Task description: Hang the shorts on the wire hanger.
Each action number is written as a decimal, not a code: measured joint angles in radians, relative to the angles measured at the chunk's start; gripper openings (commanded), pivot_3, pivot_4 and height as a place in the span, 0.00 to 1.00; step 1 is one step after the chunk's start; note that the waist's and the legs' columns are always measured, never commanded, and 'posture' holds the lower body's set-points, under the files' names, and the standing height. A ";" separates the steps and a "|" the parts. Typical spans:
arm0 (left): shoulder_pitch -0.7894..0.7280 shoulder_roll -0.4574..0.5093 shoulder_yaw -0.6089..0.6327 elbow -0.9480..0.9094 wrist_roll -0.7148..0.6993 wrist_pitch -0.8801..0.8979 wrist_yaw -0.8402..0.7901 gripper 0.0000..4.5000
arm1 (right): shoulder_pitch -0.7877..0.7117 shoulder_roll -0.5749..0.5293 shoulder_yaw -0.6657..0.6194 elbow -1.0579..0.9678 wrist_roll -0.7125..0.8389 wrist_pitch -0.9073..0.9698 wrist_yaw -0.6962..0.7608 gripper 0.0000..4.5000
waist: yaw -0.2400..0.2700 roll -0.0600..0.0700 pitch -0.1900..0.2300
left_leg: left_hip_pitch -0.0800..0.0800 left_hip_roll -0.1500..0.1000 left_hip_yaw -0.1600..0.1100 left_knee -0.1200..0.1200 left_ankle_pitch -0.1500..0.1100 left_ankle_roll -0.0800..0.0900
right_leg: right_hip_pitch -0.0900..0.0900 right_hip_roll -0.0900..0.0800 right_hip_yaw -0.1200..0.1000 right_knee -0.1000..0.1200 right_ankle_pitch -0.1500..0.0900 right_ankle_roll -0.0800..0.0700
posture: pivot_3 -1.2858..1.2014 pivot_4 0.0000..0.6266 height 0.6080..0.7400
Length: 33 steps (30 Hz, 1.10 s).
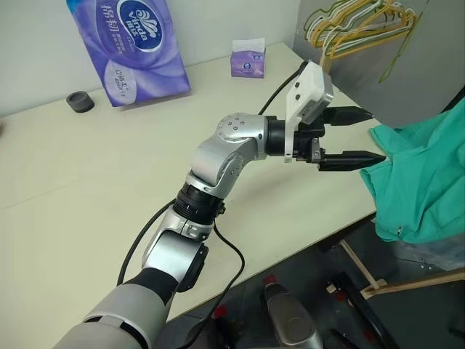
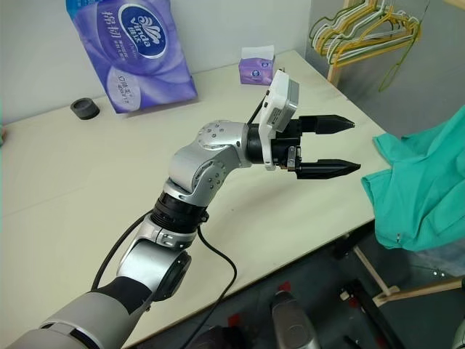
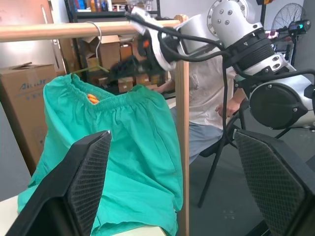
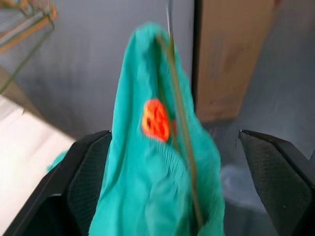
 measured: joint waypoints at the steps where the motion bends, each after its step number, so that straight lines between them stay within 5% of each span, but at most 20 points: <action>1: 0.000 0.000 0.003 0.003 0.001 -0.001 0.001 0.94 | 0.013 -0.001 0.024 -0.020 -0.005 -0.057 0.002 0.99 | -0.001 0.001 0.000 | 0.000 0.000 0.001 0.000 0.000 0.000 | 0.000 0.000 0.000 0.000 0.000 0.000 | 0.34 0.33 1.00; 9: 0.000 0.004 0.044 0.020 0.029 -0.040 0.069 0.94 | 0.165 0.030 0.129 -0.148 -0.088 -0.516 0.020 0.99 | 0.001 0.001 -0.001 | 0.000 0.000 0.001 0.000 0.000 0.000 | 0.000 0.000 0.002 0.000 0.001 0.003 | 0.36 0.29 1.00; 17: 0.129 0.044 0.146 -0.023 0.183 -0.065 0.437 0.94 | 0.438 0.351 0.359 -0.400 0.009 -0.677 0.155 0.99 | 0.012 0.001 -0.005 | 0.001 0.000 0.000 0.001 0.000 0.000 | -0.001 -0.001 0.002 0.002 0.007 -0.001 | 0.41 0.23 1.00; 22: 0.390 0.126 0.225 -0.150 0.396 -0.026 0.779 0.94 | 0.518 0.547 0.588 -0.392 0.038 -0.784 0.236 0.99 | 0.042 0.002 -0.009 | 0.000 0.001 -0.001 0.002 0.000 -0.001 | -0.003 -0.004 0.001 0.005 0.008 -0.003 | 0.45 0.20 1.00; 26: 0.627 0.131 0.325 -0.244 0.494 -0.012 0.979 0.94 | 0.472 0.674 0.692 -0.198 0.002 -0.884 0.240 0.99 | 0.113 -0.009 -0.017 | -0.001 0.001 -0.004 0.005 0.001 -0.002 | -0.005 -0.008 -0.005 0.010 0.009 -0.004 | 0.48 0.19 1.00; 33: 0.760 0.108 0.424 -0.256 0.494 0.000 1.070 0.94 | 0.337 0.778 0.756 0.105 -0.057 -1.069 0.256 0.99 | 0.279 -0.019 -0.023 | -0.001 0.000 -0.009 0.006 0.005 -0.008 | -0.005 -0.009 -0.013 0.011 0.013 -0.011 | 0.52 0.21 1.00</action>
